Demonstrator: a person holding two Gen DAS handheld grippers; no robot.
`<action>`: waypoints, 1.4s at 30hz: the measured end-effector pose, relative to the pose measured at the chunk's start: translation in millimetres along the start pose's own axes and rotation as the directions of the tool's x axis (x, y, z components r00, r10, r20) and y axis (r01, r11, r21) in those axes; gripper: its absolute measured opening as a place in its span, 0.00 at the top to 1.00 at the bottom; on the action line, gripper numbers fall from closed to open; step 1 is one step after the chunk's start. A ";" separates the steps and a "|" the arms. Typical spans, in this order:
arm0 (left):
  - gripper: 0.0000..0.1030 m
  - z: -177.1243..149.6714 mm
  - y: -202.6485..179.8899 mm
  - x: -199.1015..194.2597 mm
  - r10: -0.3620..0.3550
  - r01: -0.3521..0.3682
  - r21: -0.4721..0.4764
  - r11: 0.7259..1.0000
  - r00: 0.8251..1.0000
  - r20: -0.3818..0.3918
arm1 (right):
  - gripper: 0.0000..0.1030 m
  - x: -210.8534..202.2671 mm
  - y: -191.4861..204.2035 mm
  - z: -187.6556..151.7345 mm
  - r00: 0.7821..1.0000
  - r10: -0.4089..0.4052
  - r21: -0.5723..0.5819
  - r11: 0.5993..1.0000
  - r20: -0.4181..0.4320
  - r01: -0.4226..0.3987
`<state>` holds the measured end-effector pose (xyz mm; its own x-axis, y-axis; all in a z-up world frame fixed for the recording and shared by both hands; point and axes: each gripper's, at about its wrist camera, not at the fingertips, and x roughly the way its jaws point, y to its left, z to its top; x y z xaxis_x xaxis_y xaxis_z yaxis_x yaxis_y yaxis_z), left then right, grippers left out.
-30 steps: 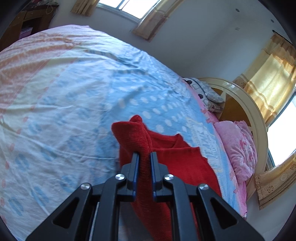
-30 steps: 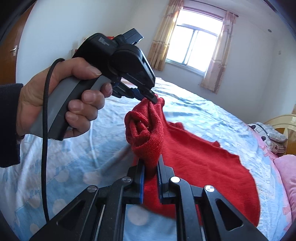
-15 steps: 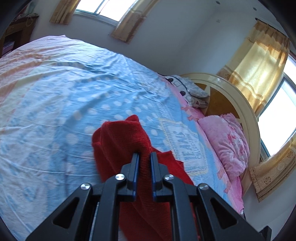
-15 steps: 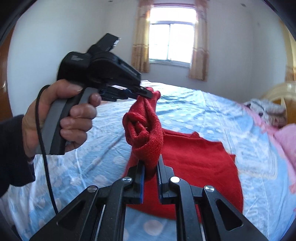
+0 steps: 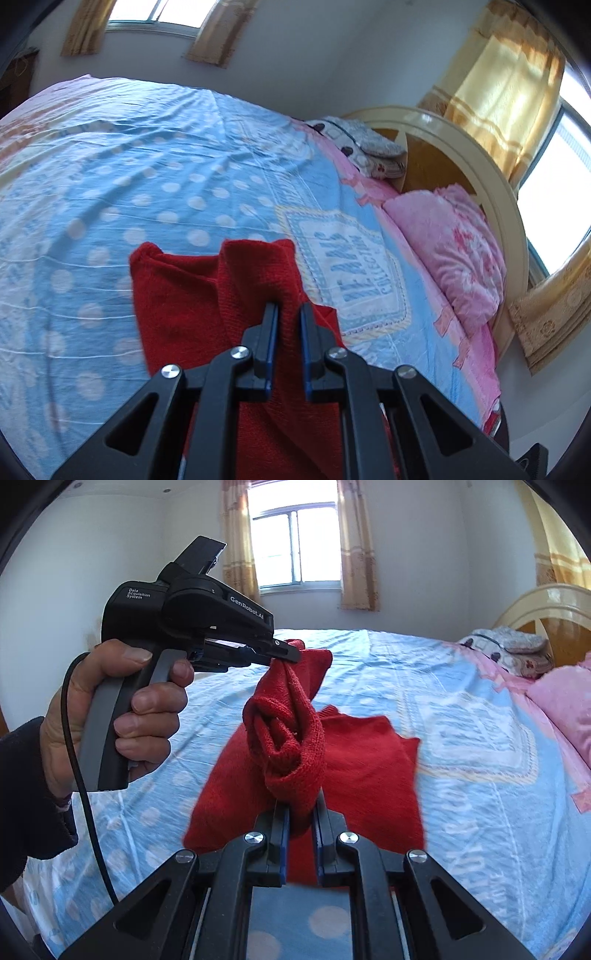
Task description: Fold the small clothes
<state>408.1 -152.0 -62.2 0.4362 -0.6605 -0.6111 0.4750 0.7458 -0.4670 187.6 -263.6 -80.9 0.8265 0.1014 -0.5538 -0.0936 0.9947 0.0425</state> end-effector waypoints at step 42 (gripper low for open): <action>0.21 -122.6 -4.8 -20.3 0.284 -0.300 0.198 0.933 0.953 0.108 | 0.75 34.7 -80.9 5.0 0.989 0.088 0.333 0.942 -0.116 -0.044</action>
<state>303.3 -131.5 -125.9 0.6326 -0.4271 -0.6460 0.4634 0.8771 -0.1261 226.6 -340.5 -99.5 0.7448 0.1858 -0.6410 0.0603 0.9378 0.3419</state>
